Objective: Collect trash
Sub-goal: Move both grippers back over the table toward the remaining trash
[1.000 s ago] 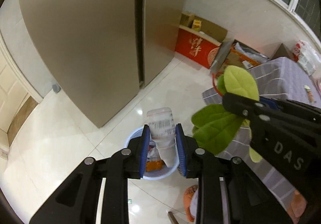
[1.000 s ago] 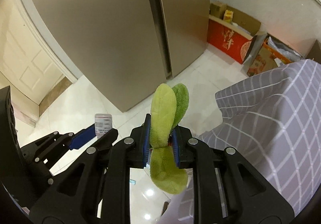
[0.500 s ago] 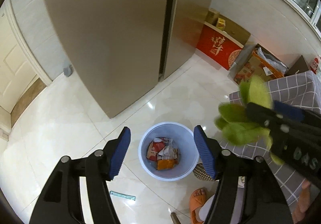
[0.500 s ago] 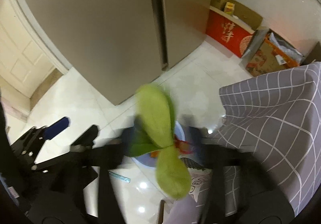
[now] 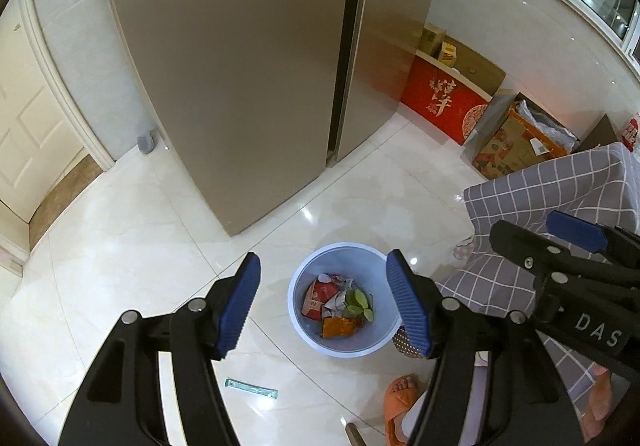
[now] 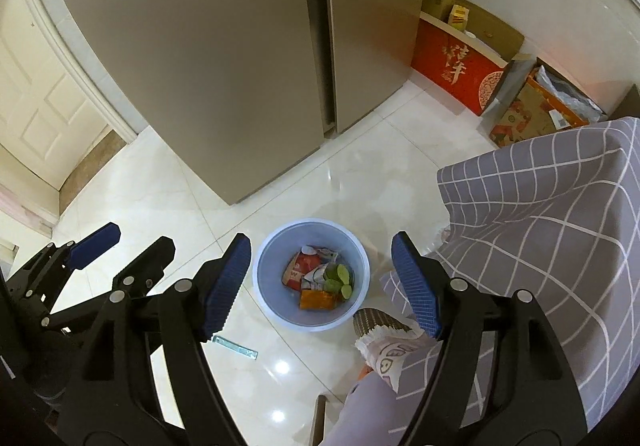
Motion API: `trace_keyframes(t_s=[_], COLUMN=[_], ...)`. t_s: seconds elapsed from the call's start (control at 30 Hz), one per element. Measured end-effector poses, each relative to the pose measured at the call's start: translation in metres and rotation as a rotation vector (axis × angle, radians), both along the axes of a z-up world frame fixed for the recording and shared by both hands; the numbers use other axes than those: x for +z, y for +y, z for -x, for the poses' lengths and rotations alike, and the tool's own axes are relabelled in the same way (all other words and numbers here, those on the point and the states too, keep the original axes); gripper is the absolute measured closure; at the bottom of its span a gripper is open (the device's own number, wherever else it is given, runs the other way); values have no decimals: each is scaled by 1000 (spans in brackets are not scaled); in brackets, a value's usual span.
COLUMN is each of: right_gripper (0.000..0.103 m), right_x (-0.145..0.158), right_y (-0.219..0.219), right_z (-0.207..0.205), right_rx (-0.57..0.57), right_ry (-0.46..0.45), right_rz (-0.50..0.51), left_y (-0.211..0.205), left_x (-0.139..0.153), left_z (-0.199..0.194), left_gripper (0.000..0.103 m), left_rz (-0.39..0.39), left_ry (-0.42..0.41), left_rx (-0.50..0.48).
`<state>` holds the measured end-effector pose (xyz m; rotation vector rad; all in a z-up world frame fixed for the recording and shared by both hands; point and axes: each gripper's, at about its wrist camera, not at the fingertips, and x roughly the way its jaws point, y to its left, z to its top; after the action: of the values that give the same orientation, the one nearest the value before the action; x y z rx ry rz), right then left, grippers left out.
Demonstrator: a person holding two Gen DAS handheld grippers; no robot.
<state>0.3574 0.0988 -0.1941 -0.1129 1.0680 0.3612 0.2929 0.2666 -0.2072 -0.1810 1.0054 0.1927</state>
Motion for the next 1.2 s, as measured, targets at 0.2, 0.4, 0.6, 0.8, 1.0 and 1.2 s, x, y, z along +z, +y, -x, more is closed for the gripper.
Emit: trace_keyframes(t_s=[0.2,0.4,0.6,0.8,1.0,1.2], right_gripper=[31,31,31,31,30,27], right_x=[14,31,61,94,114,125], right_y=[-13,-34,-62,-111,-166,-228], right_z=[9,19,34,47,63,87], right_rx=[-4,-20,-42,-104,-186,-286], right_ry=[-34,-62,-127,-206,-256,-289], right_rz=[1,-28,-65,-94,-100,-55], left_y=[-4,-19,-46,-87,-140,-195], left_x=[17,41,73,102,125,141], left_z=[7,20,35,49,58,63], left_gripper=[39,39,38,34,32,28], left_rz=[-7,-34,-61,-70,-71,-70], left_ry=[-23,-63,-129,-200,-261,-311], left_rx=[12,4,-26,-79,-158,-253])
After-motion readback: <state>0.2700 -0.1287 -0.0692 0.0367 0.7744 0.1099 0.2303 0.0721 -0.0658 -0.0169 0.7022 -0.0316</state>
